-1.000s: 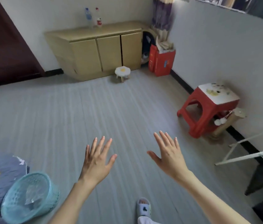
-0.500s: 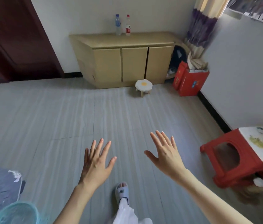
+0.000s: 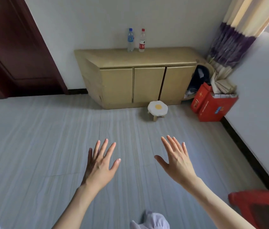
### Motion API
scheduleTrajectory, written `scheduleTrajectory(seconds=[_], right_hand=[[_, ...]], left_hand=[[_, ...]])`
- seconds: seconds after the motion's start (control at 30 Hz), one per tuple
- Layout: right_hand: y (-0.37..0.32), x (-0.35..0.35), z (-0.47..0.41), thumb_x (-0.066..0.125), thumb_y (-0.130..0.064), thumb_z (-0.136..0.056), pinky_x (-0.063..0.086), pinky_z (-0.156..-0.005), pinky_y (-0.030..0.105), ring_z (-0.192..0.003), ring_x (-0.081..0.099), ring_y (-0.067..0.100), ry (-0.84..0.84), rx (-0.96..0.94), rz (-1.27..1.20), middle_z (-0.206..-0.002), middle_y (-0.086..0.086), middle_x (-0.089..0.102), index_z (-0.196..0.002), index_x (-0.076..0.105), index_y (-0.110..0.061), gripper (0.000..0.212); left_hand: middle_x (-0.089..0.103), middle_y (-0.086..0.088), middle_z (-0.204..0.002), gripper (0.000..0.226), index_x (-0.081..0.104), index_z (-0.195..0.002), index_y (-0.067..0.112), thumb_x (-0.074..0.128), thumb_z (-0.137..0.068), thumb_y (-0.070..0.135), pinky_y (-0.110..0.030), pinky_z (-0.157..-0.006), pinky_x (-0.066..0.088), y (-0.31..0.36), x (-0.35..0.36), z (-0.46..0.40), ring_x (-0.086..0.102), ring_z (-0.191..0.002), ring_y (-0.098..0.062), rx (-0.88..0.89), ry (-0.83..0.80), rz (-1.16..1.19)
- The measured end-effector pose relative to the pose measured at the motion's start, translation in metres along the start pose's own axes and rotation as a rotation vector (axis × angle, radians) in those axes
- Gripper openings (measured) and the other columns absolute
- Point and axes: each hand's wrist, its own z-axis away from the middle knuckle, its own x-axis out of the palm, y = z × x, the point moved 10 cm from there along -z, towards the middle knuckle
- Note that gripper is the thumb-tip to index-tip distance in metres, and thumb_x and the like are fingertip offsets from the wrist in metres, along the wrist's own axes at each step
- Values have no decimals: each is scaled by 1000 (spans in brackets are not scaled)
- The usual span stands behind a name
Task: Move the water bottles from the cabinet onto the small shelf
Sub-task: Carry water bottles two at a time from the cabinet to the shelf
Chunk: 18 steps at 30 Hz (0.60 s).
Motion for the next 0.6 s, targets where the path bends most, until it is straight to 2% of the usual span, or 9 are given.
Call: scheduleTrajectory(seconds=[0.1, 0.17, 0.27, 0.33, 0.5, 0.6], right_hand=[[19, 9, -68, 35, -62, -86, 8, -113, 46, -139, 21, 29, -13, -3, -12, -149, 10, 29, -142, 25, -18, 73], [34, 12, -118, 41, -56, -87, 4, -113, 44, -141, 17, 28, -15, -14, -22, -151, 9, 25, -144, 22, -19, 71], [57, 10, -196, 37, -59, -87, 5, -113, 44, -140, 18, 28, -8, -18, -19, -150, 10, 26, -143, 23, -17, 71], [68, 2, -247, 34, -61, -86, 7, -112, 45, -139, 22, 28, 20, -36, -22, -149, 10, 30, -142, 27, -16, 73], [76, 0, -360, 43, -53, -87, 4, -113, 43, -141, 17, 26, -3, -74, -54, -151, 8, 26, -143, 25, -16, 69], [80, 9, -414, 30, -62, -85, 6, -112, 43, -139, 22, 27, -17, -105, -52, -148, 9, 31, -142, 28, -16, 73]], left_hand=[[14, -2, -153, 78, 24, -141, 27, 12, -75, 67, -42, -111, -1, -7, 17, -63, -2, -140, -18, -7, -10, 7], [13, -1, -153, 88, 22, -141, 28, -1, -72, 77, -41, -110, -2, -10, 27, -110, -4, -139, -17, -15, -11, 5], [9, 0, -154, 98, 17, -142, 29, -15, -64, 79, -40, -111, -4, -12, 28, -185, -9, -138, -14, -43, 0, 14], [9, 0, -154, 98, 17, -142, 29, -15, -64, 79, -39, -111, -3, -8, 23, -234, -7, -139, -15, -49, 13, 29], [17, -3, -152, 90, 25, -141, 25, -7, -73, 75, -42, -110, 4, -13, 18, -334, 1, -139, -17, -70, 41, 33], [17, -3, -152, 92, 24, -141, 25, -9, -71, 76, -42, -111, 4, -27, 29, -385, -1, -138, -17, -98, 16, 28]])
